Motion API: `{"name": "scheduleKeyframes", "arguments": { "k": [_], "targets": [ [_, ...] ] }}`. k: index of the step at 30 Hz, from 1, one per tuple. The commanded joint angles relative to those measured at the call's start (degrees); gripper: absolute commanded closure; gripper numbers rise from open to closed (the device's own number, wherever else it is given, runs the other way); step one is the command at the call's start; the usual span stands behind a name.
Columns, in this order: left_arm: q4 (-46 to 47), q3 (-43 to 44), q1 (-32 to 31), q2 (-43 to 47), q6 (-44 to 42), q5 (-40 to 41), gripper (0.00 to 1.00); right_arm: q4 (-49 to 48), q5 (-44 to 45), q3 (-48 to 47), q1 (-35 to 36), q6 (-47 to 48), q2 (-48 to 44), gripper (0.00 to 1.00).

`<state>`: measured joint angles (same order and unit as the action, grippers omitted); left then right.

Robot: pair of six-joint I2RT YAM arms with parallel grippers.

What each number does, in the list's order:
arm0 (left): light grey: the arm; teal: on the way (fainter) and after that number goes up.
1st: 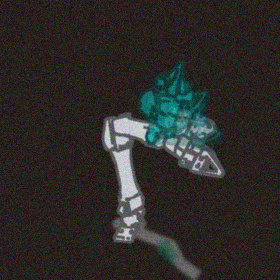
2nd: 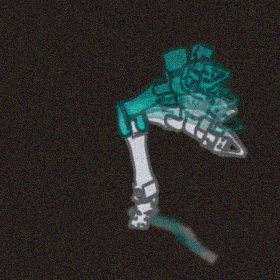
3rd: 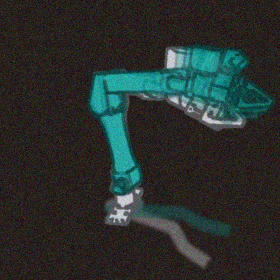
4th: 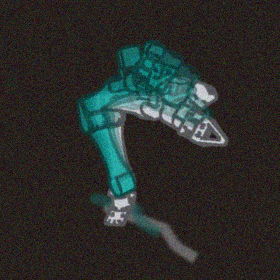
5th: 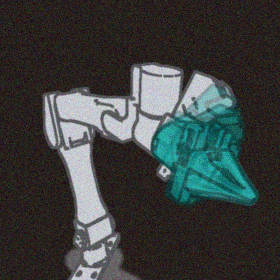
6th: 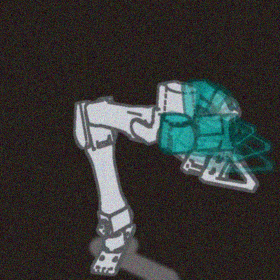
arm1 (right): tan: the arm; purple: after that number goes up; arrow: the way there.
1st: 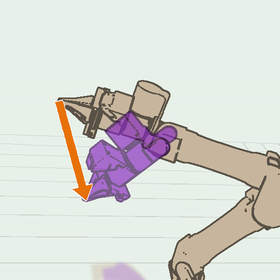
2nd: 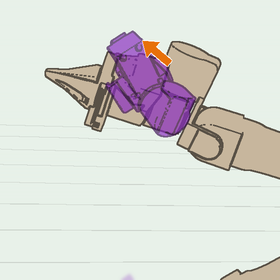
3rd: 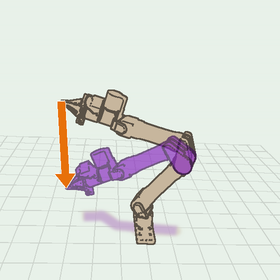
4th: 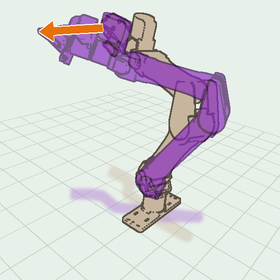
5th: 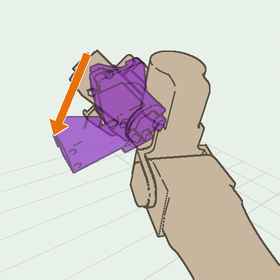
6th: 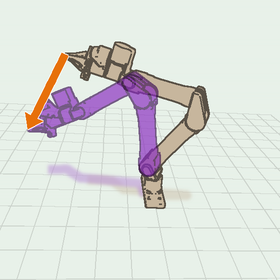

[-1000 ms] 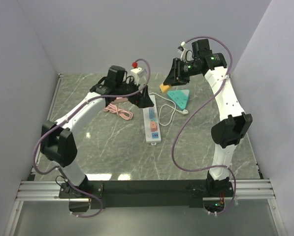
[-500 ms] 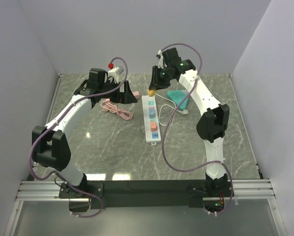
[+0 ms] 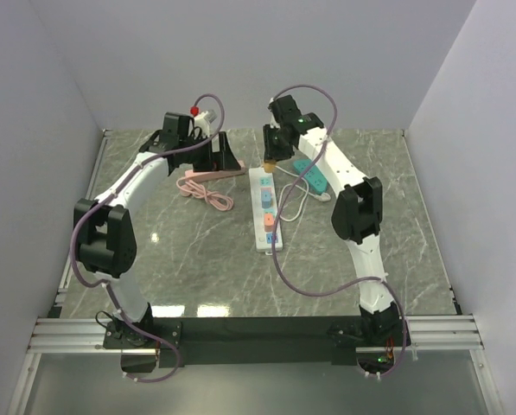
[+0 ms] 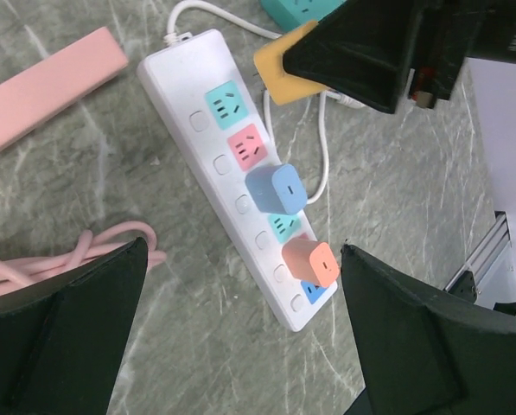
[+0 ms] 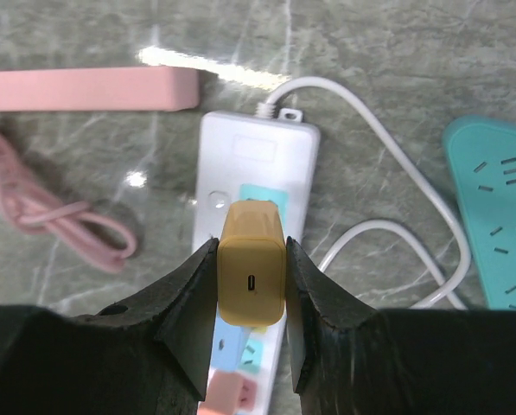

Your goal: Insert the plug

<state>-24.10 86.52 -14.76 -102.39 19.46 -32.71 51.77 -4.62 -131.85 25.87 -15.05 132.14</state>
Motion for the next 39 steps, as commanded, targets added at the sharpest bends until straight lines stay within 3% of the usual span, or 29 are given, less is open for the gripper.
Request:
{"name": "scheduleKeyframes", "arguments": {
  "k": [1, 7, 15, 39],
  "targets": [
    [0.45, 3.04, 1.40, -0.09, 0.93, -0.60, 0.01, 2.11, 3.57, -5.08, 0.58, 1.86, 2.16, 1.00],
    [-0.42, 2.95, 3.42, -1.23, 0.84, -1.22, 0.01, 6.50, 3.39, -10.61, 1.11, 2.30, 5.59, 1.00],
    [-0.43, 4.53, 5.09, -3.78, 0.14, 0.71, 0.01, 10.98, 3.56, -8.42, 3.66, 5.90, 6.11, 1.00],
    [-5.08, 14.99, 8.52, -12.31, 1.63, -2.45, 0.00, 14.32, 3.39, -12.02, 3.93, 4.59, 9.28, 1.00]
  ]
}}
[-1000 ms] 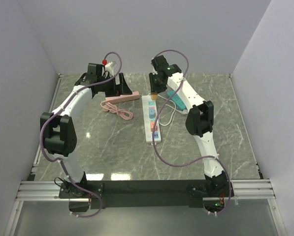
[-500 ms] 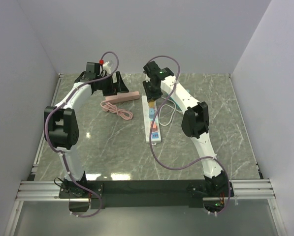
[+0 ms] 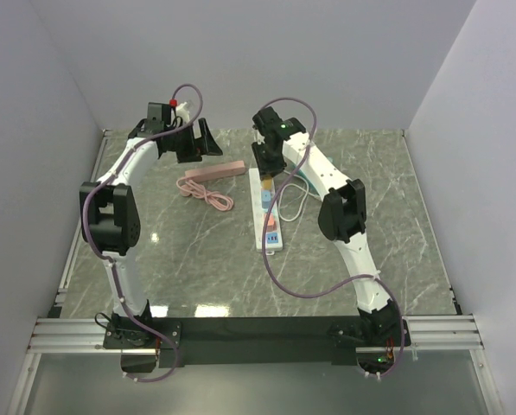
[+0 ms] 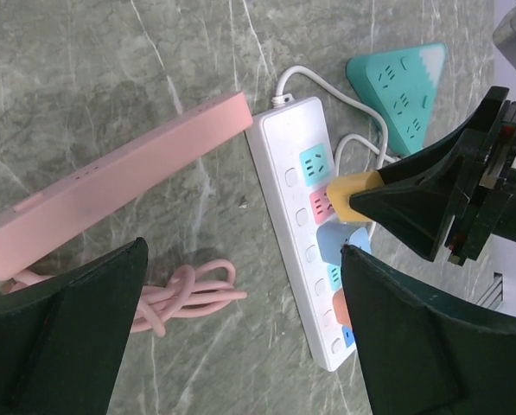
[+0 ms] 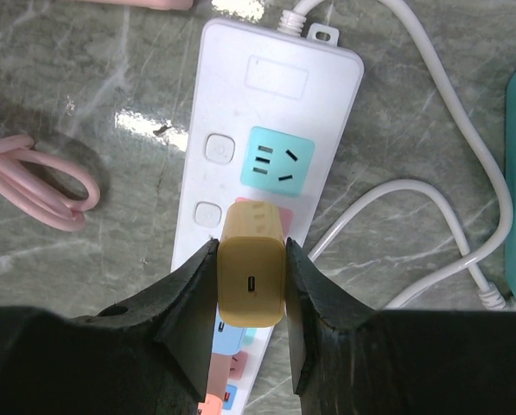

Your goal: Insert the plug

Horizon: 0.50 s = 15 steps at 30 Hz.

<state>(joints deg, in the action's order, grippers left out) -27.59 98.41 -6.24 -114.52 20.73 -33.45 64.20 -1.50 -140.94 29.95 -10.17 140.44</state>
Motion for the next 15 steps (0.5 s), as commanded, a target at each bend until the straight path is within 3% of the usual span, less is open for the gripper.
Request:
{"name": "scheduleKeyframes", "arguments": {
  "k": [1, 5, 11, 15],
  "targets": [
    [-1.76, 2.67, 0.00, 0.08, 0.54, -1.70, 0.01, 2.32, 0.44, -3.37, -0.25, -0.55, 1.15, 1.00],
    [2.71, -3.82, 0.00, 3.33, 1.24, -2.23, 0.01, 2.15, 1.41, -3.37, 0.54, -0.46, 1.24, 1.00],
    [8.07, -6.83, 0.00, 3.34, 4.67, -5.65, 0.01, 4.09, 1.32, -3.65, 0.46, -2.48, 1.16, 1.00],
    [9.05, -6.13, -0.09, 2.72, 3.36, -6.28, 0.01, -10.01, 0.53, 4.08, -1.30, -8.00, -6.04, 1.00]
  ]
}}
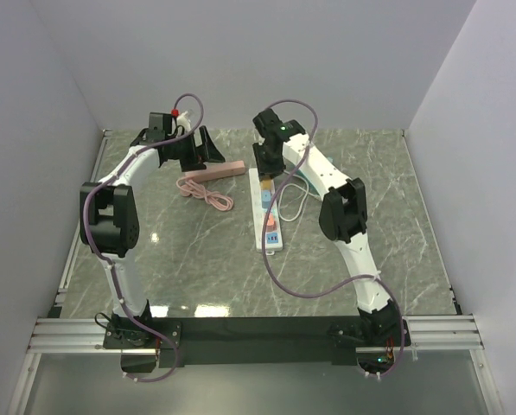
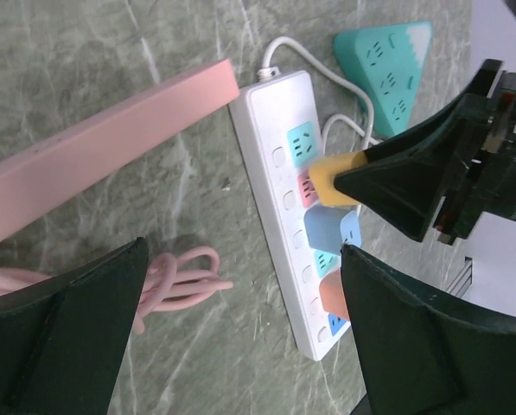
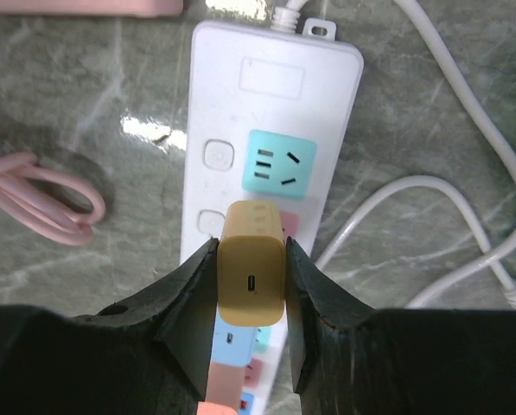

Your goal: Insert the plug

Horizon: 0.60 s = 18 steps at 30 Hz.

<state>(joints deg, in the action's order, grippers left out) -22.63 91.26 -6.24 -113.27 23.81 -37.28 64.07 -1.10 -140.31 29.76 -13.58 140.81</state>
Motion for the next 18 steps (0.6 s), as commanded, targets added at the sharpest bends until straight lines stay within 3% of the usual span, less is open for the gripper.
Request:
{"name": "scheduleKeyframes", "arguments": {
  "k": [1, 3, 8, 10, 14, 18],
  "targets": [
    [3.83, 1.28, -0.09, 1.30, -0.43, -2.45, 0.01, -12.46, -0.99, 4.42, -1.71, -6.61, -7.56, 1.00],
    [3.13, 2.42, -0.09, 0.69, -0.61, -2.62, 0.01, -14.85, -3.80, 4.08, -4.35, -8.65, -8.62, 1.00],
    [3.91, 2.43, -0.35, 0.60, 0.62, -2.98, 0.01, -17.05, -9.70, 3.99, -7.95, -3.56, -13.18, 1.00],
    [3.74, 2.34, -0.79, 0.42, 0.27, -2.89, 0.01, -16.87, -9.18, 6.09, -10.15, -0.07, -15.38, 1.00],
    [2.68, 2.34, -1.23, -0.02, -1.13, -2.89, 0.02, -18.98, -5.14, 18.90, -13.93, 8.82, -22.67, 1.00],
    [3.64, 1.20, -1.41, 0.51, -1.49, -2.71, 0.02, -13.12, 0.56, 20.60, -14.99, 20.94, -23.30, 1.00]
  ]
}}
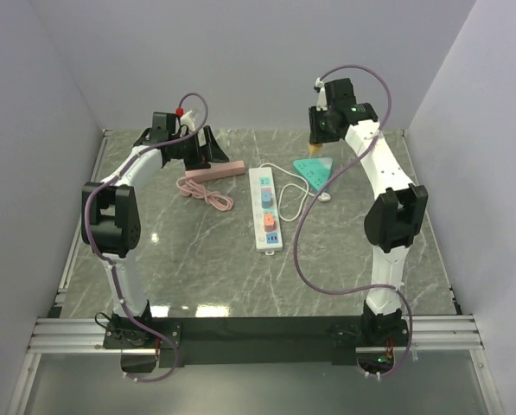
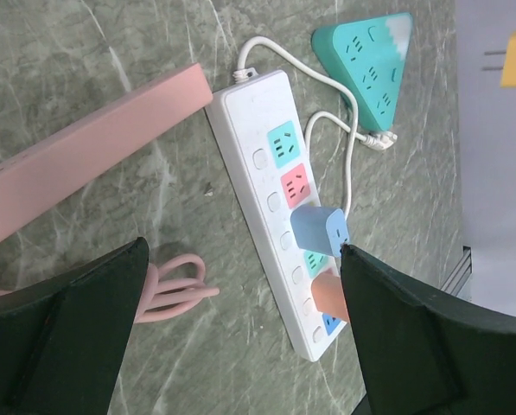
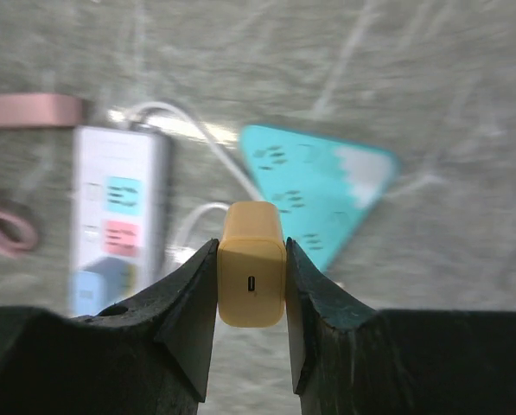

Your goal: Insert the plug

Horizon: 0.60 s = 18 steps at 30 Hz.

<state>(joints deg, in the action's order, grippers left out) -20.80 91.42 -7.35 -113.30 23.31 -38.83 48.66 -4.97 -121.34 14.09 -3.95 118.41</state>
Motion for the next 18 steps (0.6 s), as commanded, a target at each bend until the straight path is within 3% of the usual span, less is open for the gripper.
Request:
{"name": "scheduleKeyframes", "arguments": {
  "k": [1, 5, 18],
  "targets": [
    [2.33, 0.70, -0.29, 0.53, -0.64, -1.25, 0.02, 3.09, 4.88, 1.81, 0.59, 14.90, -0.99, 1.00],
    [3.75, -0.45, -0.55, 0.71, -0.02, -1.07, 0.02, -0.58, 6.03, 8.48, -1.69, 18.17, -4.23, 1.00],
    [7.00, -8.80, -1.17, 2.73, 0.16, -1.51, 0.03, -0.85, -1.44, 10.77, -7.06, 29.25, -2.31, 1.00]
  ]
}}
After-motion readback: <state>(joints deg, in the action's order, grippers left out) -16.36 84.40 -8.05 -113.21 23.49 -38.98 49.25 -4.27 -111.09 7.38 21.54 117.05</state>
